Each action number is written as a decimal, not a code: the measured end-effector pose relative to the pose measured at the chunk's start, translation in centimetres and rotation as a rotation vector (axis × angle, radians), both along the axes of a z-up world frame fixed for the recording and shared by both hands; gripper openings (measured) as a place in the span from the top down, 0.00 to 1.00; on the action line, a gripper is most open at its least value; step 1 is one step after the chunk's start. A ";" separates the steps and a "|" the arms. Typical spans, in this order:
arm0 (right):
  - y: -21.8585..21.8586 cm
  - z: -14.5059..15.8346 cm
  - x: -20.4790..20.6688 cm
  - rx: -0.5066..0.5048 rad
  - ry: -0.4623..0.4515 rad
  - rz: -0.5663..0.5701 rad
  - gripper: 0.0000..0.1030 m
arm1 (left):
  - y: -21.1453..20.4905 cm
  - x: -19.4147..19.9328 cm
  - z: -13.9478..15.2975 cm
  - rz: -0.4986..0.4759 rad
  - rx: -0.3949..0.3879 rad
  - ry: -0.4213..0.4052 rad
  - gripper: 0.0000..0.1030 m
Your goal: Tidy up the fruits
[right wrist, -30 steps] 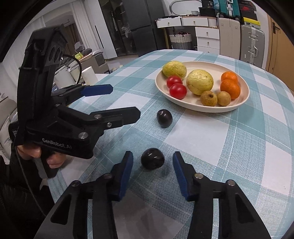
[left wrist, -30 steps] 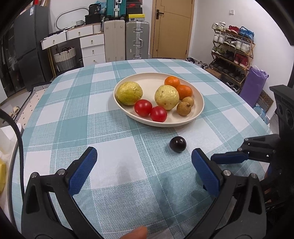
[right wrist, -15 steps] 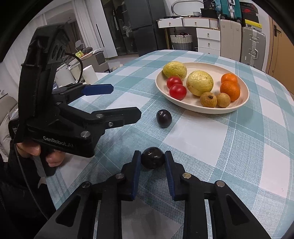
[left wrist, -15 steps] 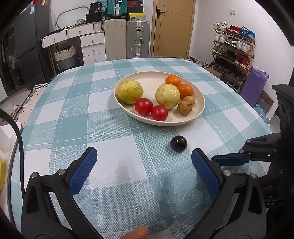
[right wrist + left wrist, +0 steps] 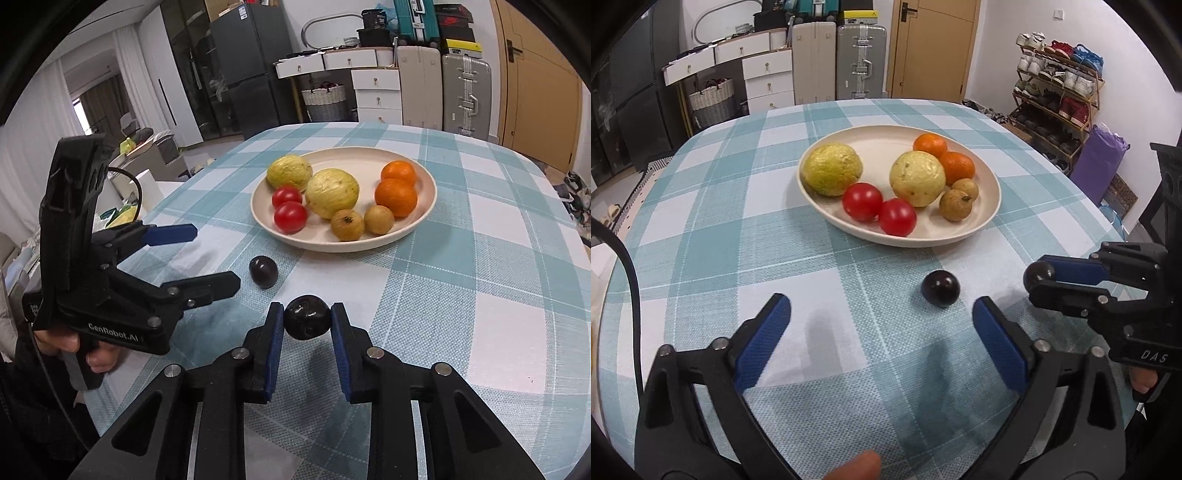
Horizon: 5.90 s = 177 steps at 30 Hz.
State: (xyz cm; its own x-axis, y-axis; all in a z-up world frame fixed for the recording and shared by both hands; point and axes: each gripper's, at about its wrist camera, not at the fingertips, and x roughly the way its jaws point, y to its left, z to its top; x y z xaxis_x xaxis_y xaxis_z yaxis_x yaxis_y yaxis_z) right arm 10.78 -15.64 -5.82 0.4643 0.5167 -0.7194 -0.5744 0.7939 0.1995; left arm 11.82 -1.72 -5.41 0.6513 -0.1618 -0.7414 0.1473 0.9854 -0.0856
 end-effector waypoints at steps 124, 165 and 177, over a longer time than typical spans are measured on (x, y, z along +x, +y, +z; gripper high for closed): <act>2.9 1.7 13.6 0.016 -0.046 -0.108 0.74 | -0.8 13.0 2.2 -0.030 -0.027 -0.109 0.78; -1.4 3.3 5.7 0.101 -0.296 -0.133 0.00 | 3.1 0.8 5.3 0.144 -0.042 -0.377 0.00; -1.4 3.4 5.2 0.108 -0.341 -0.131 0.00 | 2.8 1.3 4.8 0.154 -0.030 -0.379 0.00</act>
